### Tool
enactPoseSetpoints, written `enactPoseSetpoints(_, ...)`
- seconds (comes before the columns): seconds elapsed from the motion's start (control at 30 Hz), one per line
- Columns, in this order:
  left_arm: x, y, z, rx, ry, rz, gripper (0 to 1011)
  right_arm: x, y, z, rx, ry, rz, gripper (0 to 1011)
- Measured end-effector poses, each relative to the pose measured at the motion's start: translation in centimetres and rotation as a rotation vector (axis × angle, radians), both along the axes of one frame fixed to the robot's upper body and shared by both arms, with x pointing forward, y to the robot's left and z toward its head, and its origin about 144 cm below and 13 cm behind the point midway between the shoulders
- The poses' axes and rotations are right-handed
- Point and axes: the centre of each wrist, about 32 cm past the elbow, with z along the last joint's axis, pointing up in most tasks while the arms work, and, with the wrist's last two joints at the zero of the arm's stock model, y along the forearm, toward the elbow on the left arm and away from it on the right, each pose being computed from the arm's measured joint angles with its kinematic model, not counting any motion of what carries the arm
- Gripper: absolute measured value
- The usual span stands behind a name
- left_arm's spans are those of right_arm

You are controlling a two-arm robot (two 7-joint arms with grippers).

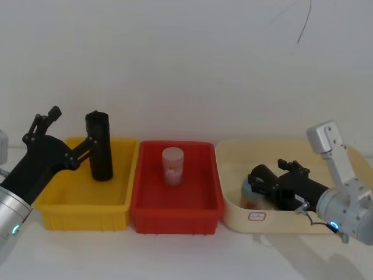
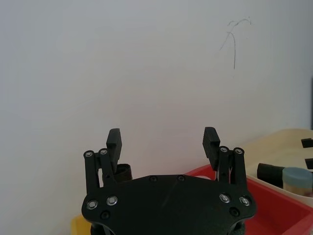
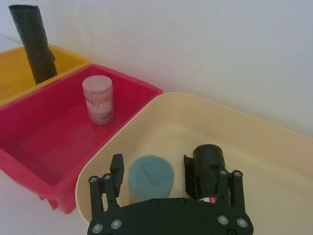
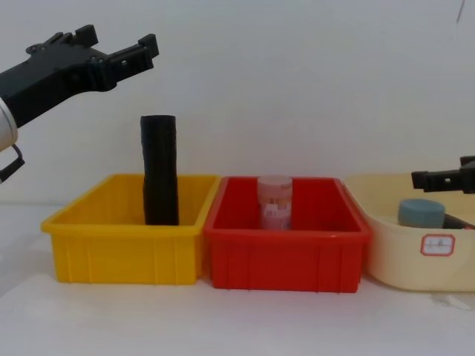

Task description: Pick up the garbage bag with the one hand and transfer it to the other hand.

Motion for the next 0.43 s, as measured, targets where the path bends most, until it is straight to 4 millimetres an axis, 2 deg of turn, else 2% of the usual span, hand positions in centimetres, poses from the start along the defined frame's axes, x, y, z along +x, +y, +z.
enactPoseSetpoints(0.03, 0.0, 0.0, 0.0, 0.000, 0.000, 0.000, 1002, -0.2, -0.1, -0.1, 0.002, -0.004, -0.001, 1001)
enactPoseSetpoints(0.43, 0.0, 0.0, 0.0, 0.000, 0.000, 0.000, 1001, -1.6, -0.4, 0.0, 0.073, -0.100, 0.017, 1000)
